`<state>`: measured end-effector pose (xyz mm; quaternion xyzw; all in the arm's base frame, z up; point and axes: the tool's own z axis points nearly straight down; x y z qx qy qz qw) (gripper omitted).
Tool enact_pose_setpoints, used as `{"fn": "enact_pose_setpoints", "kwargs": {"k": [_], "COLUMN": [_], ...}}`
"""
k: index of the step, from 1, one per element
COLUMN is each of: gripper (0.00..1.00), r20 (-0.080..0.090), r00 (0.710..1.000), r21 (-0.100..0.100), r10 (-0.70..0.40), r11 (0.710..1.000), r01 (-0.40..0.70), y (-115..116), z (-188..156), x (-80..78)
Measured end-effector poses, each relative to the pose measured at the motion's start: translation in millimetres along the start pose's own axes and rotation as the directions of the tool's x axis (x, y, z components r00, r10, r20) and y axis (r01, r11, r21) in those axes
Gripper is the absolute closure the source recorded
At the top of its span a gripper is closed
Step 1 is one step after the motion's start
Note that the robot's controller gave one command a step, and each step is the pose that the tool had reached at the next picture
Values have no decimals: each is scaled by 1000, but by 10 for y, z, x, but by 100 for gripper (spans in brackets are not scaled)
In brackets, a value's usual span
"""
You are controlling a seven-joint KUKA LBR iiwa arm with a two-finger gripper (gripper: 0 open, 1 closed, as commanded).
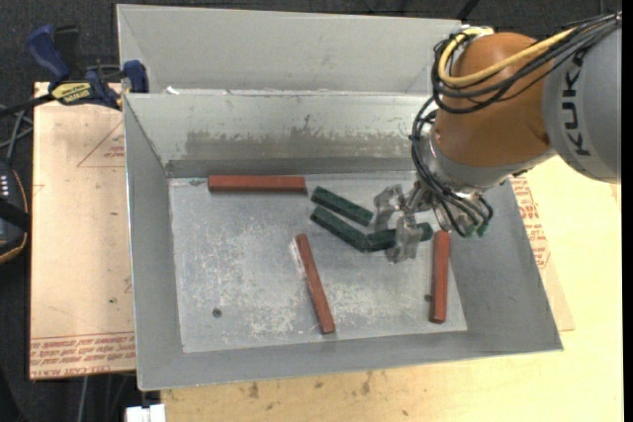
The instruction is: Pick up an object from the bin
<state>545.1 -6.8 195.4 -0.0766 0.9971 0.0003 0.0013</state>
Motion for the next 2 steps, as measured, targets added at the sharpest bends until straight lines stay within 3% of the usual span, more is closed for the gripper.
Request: {"fn": "enact_pose_setpoints", "kwargs": {"k": [1,2], "gripper": [100,100], "r20": [0,-8], "r00": [1000,984], "r21": [0,-3], "r10": [0,-180], "r11": [1000,984], "r01": [0,180], "y": [0,18], "z": [0,-356], "x": [0,-28]}}
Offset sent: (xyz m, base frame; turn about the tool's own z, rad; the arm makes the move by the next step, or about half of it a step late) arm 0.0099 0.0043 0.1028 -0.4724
